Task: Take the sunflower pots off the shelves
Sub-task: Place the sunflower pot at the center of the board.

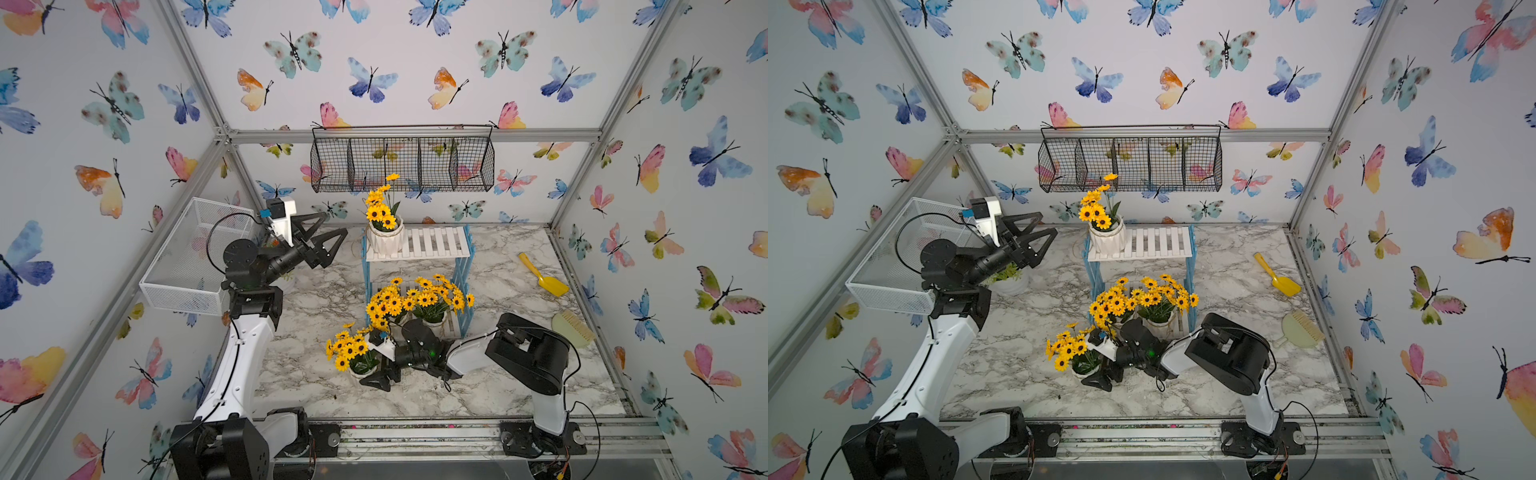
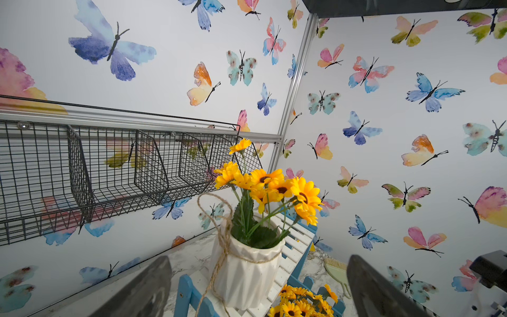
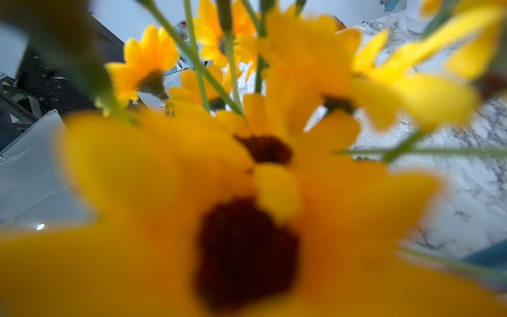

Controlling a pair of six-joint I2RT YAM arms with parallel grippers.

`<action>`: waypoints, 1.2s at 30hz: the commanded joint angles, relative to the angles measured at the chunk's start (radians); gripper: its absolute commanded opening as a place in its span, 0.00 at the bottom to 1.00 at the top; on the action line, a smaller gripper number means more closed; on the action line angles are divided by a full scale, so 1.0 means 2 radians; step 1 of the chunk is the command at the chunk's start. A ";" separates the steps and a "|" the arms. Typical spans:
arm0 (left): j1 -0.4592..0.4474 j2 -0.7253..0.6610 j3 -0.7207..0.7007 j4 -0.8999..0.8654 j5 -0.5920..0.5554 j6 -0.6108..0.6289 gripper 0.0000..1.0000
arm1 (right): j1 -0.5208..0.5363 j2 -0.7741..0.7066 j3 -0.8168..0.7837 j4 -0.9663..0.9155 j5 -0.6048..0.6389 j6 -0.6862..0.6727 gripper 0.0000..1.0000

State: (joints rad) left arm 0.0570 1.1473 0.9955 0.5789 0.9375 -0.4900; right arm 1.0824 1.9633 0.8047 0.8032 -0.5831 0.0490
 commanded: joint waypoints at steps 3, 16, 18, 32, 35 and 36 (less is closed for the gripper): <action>0.002 -0.009 -0.001 0.011 0.004 0.004 0.99 | 0.005 -0.014 -0.002 -0.022 0.005 -0.005 0.99; 0.001 -0.011 -0.010 0.010 0.002 0.008 0.99 | 0.014 -0.019 0.025 -0.102 0.017 -0.030 0.99; 0.001 -0.012 -0.011 0.009 0.001 0.009 0.99 | 0.016 -0.017 0.032 -0.114 0.019 -0.033 0.99; 0.001 -0.016 -0.016 0.007 0.003 0.012 0.99 | 0.031 -0.020 0.062 -0.188 0.057 -0.052 0.99; 0.001 -0.016 -0.015 0.005 0.003 0.013 0.99 | 0.032 -0.026 0.059 -0.192 0.063 -0.055 0.99; 0.002 -0.017 -0.015 0.005 0.003 0.012 0.99 | 0.033 -0.028 0.058 -0.192 0.066 -0.055 0.99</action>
State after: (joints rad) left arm 0.0570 1.1389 0.9699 0.5777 0.9371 -0.4751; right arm 1.1362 1.9293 0.9237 0.4973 -0.4816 -0.0578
